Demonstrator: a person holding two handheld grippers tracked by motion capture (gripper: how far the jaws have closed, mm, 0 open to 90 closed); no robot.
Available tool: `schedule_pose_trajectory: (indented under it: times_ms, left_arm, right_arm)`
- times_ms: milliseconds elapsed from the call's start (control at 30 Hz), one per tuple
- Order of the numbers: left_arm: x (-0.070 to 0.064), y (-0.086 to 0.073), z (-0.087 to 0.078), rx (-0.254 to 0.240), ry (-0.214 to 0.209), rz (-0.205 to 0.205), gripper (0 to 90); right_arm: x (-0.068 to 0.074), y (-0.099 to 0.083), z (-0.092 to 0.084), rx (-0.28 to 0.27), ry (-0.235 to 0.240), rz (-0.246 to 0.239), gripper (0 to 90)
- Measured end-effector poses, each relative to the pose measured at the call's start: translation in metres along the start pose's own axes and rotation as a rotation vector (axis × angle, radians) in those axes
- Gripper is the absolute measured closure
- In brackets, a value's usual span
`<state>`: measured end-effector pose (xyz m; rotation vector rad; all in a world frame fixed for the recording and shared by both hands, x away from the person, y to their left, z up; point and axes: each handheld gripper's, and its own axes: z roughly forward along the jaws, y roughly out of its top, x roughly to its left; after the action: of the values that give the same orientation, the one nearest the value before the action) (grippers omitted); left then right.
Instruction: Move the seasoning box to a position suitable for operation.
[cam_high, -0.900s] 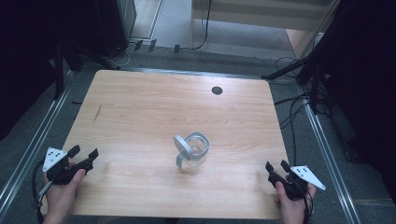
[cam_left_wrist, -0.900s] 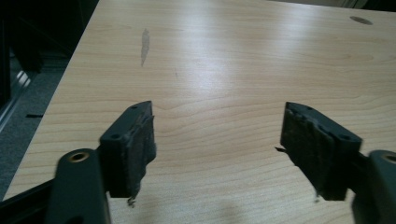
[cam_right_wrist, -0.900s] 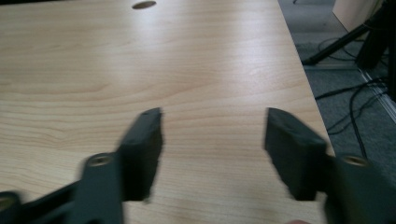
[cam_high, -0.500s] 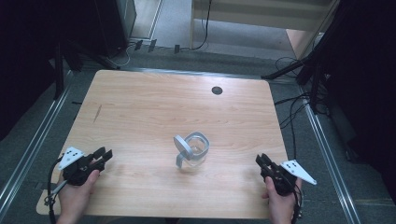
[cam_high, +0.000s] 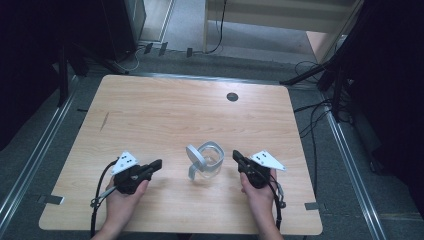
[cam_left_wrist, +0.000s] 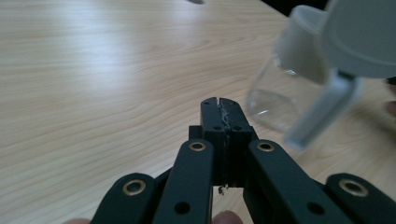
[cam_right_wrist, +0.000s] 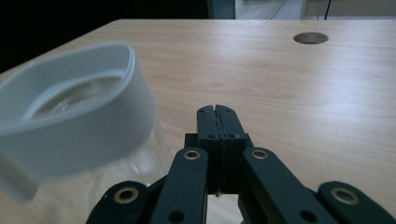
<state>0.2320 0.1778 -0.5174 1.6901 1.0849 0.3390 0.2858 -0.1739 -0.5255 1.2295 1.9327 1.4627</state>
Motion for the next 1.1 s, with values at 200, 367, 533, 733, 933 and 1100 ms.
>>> schedule_pose_trajectory:
  times_ms: [200, 367, 533, 733, 933, 1100]
  left_arm:
    - [-0.031, -0.002, 0.007, 0.037, -0.116, 0.053, 90.0]
    - [-0.045, -0.005, 0.008, 0.049, -0.185, 0.079, 90.0]
    - [-0.062, -0.003, 0.018, 0.067, -0.234, 0.136, 90.0]
    - [-0.063, -0.004, 0.032, 0.088, -0.205, 0.168, 90.0]
    - [-0.049, -0.004, 0.029, 0.075, -0.145, 0.148, 90.0]
    - [-0.035, -0.001, 0.024, 0.062, -0.117, 0.116, 90.0]
  right_arm:
    - [0.007, 0.008, 0.024, -0.014, 0.022, 0.037, 90.0]
    - [0.015, 0.005, 0.027, -0.002, 0.043, -0.011, 90.0]
    - [0.017, 0.005, 0.028, -0.008, 0.033, -0.01, 90.0]
    - [0.018, 0.004, 0.027, -0.01, 0.04, 0.007, 90.0]
    - [0.022, 0.001, 0.022, -0.01, 0.058, 0.009, 90.0]
    - [0.029, -0.001, 0.02, -0.001, 0.066, -0.023, 90.0]
